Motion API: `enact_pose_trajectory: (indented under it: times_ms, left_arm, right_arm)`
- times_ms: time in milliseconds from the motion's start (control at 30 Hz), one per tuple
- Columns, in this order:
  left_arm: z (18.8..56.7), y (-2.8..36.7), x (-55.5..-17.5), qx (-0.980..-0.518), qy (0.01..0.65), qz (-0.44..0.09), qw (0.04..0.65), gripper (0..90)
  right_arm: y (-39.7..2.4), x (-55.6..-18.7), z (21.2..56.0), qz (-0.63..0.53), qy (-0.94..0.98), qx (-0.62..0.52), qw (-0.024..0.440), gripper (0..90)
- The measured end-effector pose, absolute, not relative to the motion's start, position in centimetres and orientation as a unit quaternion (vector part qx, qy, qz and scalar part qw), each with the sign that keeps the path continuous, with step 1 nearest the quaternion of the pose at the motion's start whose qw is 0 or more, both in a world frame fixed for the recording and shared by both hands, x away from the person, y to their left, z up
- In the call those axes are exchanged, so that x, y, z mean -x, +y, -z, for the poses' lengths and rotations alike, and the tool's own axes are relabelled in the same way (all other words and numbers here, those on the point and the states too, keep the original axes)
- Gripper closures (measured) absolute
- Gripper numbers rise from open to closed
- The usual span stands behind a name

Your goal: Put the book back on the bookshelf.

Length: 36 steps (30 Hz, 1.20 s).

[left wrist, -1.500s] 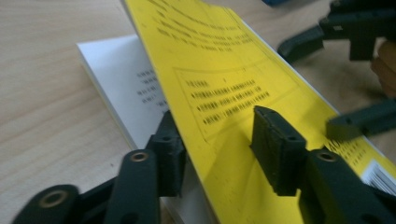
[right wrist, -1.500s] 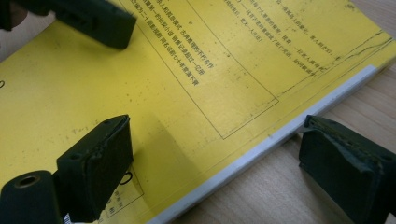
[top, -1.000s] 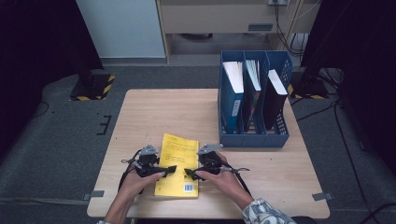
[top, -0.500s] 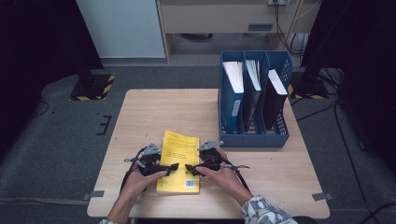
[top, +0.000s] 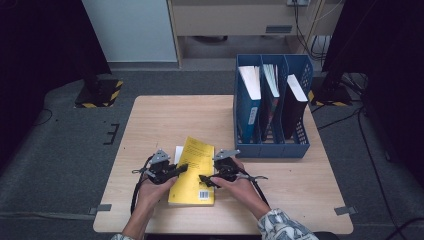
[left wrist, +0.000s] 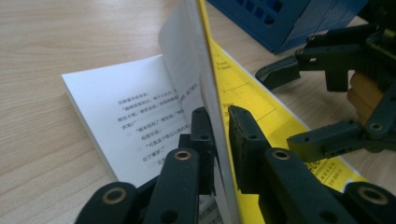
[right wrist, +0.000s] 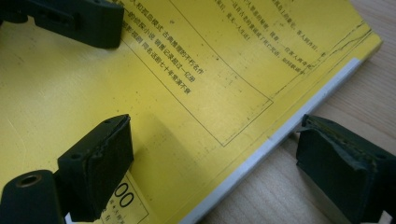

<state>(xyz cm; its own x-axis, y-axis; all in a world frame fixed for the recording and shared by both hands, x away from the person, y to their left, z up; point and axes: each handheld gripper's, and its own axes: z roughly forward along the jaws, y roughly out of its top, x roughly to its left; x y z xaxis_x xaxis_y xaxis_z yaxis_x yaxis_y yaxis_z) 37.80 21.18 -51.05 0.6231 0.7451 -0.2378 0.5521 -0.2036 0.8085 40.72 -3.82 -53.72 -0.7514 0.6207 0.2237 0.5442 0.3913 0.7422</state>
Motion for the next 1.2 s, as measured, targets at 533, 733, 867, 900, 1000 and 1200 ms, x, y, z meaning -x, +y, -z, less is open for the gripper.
enact_pose_trajectory:
  times_ms: [533, 733, 867, 900, 1000, 1200]
  left_arm:
    - [49.7, 21.5, -37.1, -0.732, 0.425, -0.104, 0.522, 85.6]
    - [49.1, 22.3, -37.0, -0.715, 0.424, -0.101, 0.546, 85.7]
    - [48.9, 22.5, -36.9, -0.704, 0.43, -0.089, 0.559, 85.6]
    - [49.0, 22.6, -37.0, -0.705, 0.431, -0.091, 0.556, 85.6]
    - [49.7, 23.0, -37.4, -0.725, 0.438, -0.097, 0.523, 84.0]
    - [51.1, 23.5, -38.1, -0.757, 0.449, -0.093, 0.466, 64.5]
  right_arm:
    - [-4.2, -40.7, 53.6, -0.439, 0.822, -0.363, 0.002, 9.2]
    - [-3.8, -40.2, 53.5, -0.443, 0.825, -0.349, -0.021, 9.7]
    - [-3.3, -40.1, 53.6, -0.45, 0.826, -0.337, -0.044, 9.6]
    - [-3.2, -40.0, 53.5, -0.448, 0.826, -0.338, -0.044, 9.4]
    - [-3.2, -40.0, 53.5, -0.447, 0.826, -0.34, -0.042, 10.8]
    - [-3.1, -40.0, 53.6, -0.447, 0.826, -0.341, -0.036, 12.5]
